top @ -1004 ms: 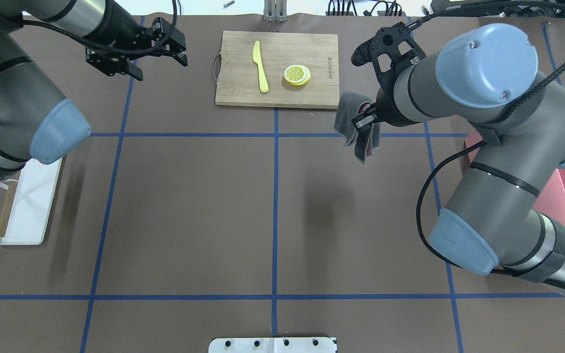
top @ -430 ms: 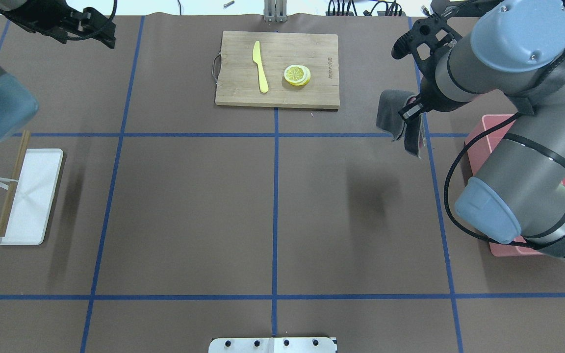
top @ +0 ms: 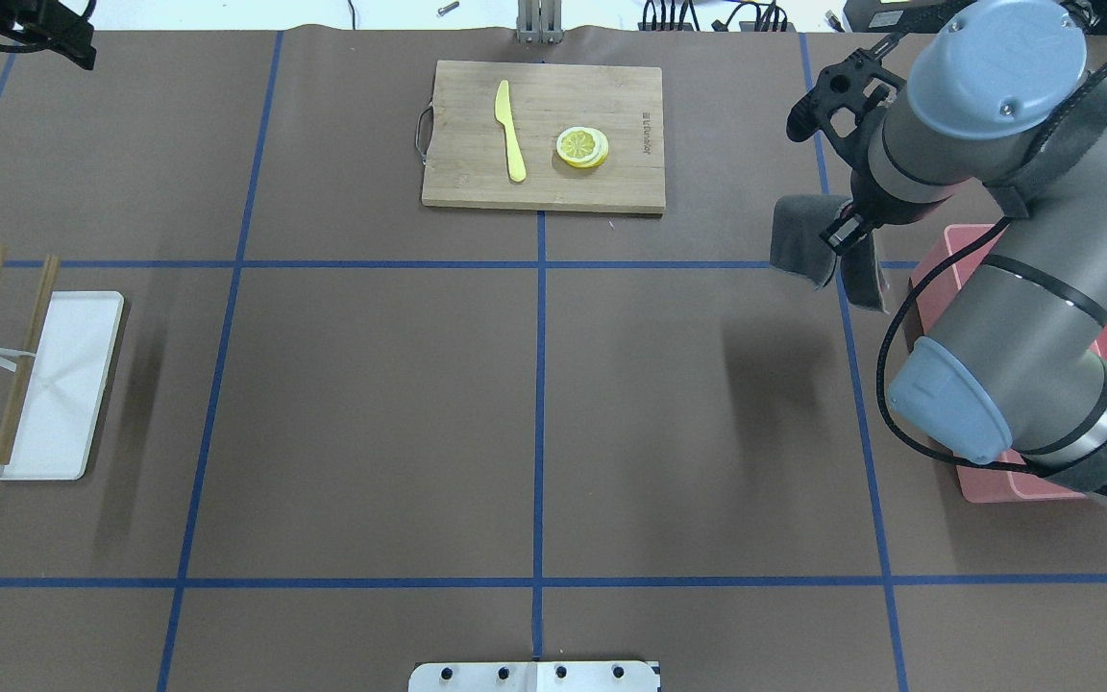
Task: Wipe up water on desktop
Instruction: 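Lower the towel to the table with the right gripper while the left arm withdraws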
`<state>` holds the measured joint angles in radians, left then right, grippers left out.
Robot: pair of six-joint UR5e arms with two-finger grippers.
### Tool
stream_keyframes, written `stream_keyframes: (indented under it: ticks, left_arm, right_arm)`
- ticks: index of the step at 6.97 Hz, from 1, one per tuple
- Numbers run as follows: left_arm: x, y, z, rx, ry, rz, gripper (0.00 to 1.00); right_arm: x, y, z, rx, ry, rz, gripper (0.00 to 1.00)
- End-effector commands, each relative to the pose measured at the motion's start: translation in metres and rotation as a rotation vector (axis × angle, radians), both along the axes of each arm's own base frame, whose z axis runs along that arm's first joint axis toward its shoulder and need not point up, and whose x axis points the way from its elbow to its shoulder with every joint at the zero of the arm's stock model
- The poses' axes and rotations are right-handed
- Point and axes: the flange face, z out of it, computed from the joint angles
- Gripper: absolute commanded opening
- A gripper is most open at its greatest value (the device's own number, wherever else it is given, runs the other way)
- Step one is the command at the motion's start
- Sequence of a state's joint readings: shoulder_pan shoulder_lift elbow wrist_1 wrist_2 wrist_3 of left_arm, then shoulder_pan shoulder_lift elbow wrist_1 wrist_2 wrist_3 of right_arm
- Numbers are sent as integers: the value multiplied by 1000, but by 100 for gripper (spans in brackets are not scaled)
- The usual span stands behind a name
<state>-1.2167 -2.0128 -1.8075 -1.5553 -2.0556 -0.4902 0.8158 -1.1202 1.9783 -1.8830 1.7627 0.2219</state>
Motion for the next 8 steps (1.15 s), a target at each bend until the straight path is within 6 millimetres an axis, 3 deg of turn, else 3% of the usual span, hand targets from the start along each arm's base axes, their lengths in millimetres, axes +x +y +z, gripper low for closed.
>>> stream_keyframes:
  ticks: [1,4,5,8]
  left_arm:
    - [-16,1,17,-11,-19,-3,98]
    - [-58,9,60,-77,-36,-62,98]
    - [-62,7,63,-83,-38,-69,98]
    - [-61,3,69,-97,-44,-70,98]
  right_arm:
    - [-38,3,33,-18,117,-48,0]
    - [-94,33,57,-15,191,-132,0]
    - [-116,49,58,-11,223,-157,0]
    - [-153,79,41,-17,179,-178,0]
